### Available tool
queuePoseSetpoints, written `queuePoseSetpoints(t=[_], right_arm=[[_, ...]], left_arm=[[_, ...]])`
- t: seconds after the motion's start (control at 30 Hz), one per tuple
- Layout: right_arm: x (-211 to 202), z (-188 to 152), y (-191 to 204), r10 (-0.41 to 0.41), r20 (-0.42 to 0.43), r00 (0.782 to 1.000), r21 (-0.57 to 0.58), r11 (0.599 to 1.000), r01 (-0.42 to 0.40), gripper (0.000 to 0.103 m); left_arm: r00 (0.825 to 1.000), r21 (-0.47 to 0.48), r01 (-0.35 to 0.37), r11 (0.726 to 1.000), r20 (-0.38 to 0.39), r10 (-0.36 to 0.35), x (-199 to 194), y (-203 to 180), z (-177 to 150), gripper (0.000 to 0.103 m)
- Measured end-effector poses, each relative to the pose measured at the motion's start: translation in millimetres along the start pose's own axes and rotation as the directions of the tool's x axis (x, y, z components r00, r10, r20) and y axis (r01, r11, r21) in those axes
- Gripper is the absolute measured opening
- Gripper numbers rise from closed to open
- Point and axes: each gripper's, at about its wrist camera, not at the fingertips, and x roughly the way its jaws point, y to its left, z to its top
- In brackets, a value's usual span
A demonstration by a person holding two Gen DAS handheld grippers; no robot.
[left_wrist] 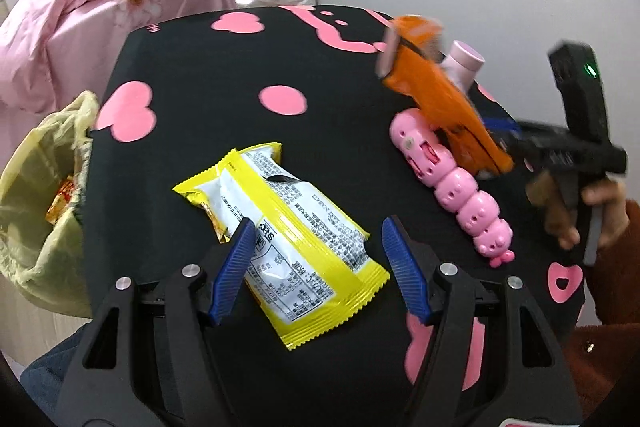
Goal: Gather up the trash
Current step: 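Move the left tool to the yellow bar wrapper while the right tool reaches the orange bag, then grasp the yellow bar wrapper with the left tool while the right tool grasps the orange bag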
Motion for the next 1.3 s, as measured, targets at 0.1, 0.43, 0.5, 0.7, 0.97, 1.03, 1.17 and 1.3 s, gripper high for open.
queuePoseSetpoints(t=[0.1, 0.43, 0.5, 0.7, 0.97, 1.03, 1.17, 1.3], right_arm=[[-2, -12, 14, -0.031, -0.019, 0.999, -0.028, 0.999, 0.031, 0.073], [-13, -34, 21, -0.013, -0.015, 1.0, 0.002, 1.0, 0.013, 0.073], [-17, -35, 22, -0.037, -0.028, 0.999, -0.003, 0.999, 0.037, 0.073], [-65, -36, 37, -0.01, 0.121, 0.993, -0.051, 0.999, 0.016, 0.073], [-100, -23, 45, -0.168, 0.174, 0.97, -0.073, 0.98, 0.183, 0.073], [-110, -23, 47, -0.137, 0.196, 0.971, -0.066, 0.986, 0.153, 0.073], [-115, -17, 51, -0.04, 0.23, 0.972, -0.076, 0.995, 0.058, 0.073], [-97, -11, 64, -0.069, 0.228, 0.971, -0.115, 0.989, 0.097, 0.073]], left_arm=[[1.0, -0.038, -0.007, 0.999, 0.022, 0.008, -7, 15, 0, 0.063], [0.996, -0.204, 0.086, 0.975, 0.039, -0.08, -13, 46, -3, 0.067], [0.998, -0.203, 0.057, 0.978, 0.004, -0.057, -5, 45, -1, 0.067], [0.998, -0.165, 0.058, 0.985, 0.039, -0.052, -12, 38, 2, 0.067], [0.994, -0.179, 0.038, 0.983, 0.105, -0.02, -36, 49, 7, 0.067], [0.994, -0.196, 0.041, 0.98, 0.107, -0.02, -37, 54, 5, 0.067], [0.993, -0.223, 0.054, 0.973, 0.118, -0.028, -41, 62, 3, 0.067], [0.991, -0.229, 0.072, 0.971, 0.126, -0.043, -44, 63, 1, 0.067]])
